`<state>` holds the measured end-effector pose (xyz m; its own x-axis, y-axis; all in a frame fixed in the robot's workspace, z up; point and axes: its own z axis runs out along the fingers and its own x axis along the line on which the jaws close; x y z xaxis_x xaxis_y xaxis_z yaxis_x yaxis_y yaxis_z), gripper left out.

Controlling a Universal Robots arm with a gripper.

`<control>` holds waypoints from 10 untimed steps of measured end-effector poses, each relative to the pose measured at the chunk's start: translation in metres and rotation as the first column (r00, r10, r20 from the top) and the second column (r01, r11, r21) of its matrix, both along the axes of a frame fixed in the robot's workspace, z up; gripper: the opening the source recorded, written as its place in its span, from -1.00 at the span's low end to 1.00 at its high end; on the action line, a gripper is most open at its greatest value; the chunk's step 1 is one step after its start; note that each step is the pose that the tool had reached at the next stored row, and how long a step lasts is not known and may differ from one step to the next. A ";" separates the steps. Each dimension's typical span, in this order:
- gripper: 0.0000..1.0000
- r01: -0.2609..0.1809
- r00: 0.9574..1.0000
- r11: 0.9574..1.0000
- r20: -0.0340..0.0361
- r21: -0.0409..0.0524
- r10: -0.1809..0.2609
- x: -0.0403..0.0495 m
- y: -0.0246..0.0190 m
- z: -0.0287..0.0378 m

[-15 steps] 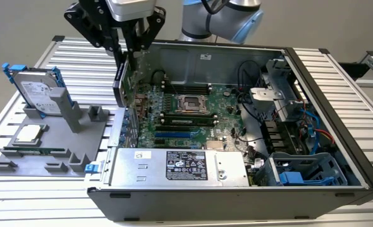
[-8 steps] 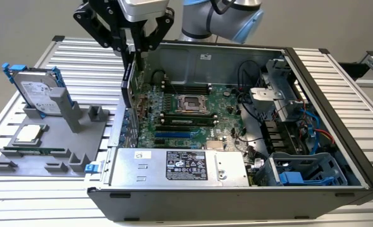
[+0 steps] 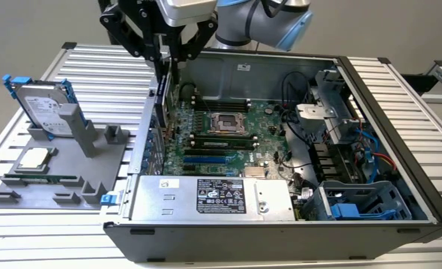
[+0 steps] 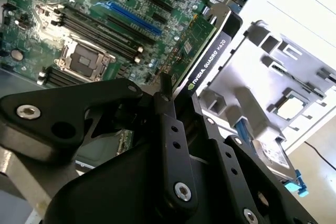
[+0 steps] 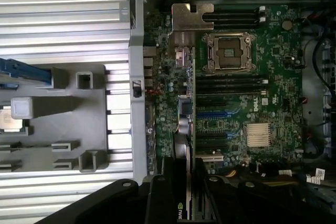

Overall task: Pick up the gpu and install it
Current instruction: 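Pick up the gpu and move the gpu toward the slot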

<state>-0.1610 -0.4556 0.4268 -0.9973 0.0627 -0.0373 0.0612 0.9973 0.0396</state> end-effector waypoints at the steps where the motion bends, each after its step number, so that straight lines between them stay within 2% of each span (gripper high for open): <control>1: -1.00 0.000 1.000 1.000 0.000 0.000 0.000 0.0017 0.0000 0.0000; 10: -1.00 0.000 1.000 1.000 0.000 0.000 0.000 0.0167 0.0000 0.0000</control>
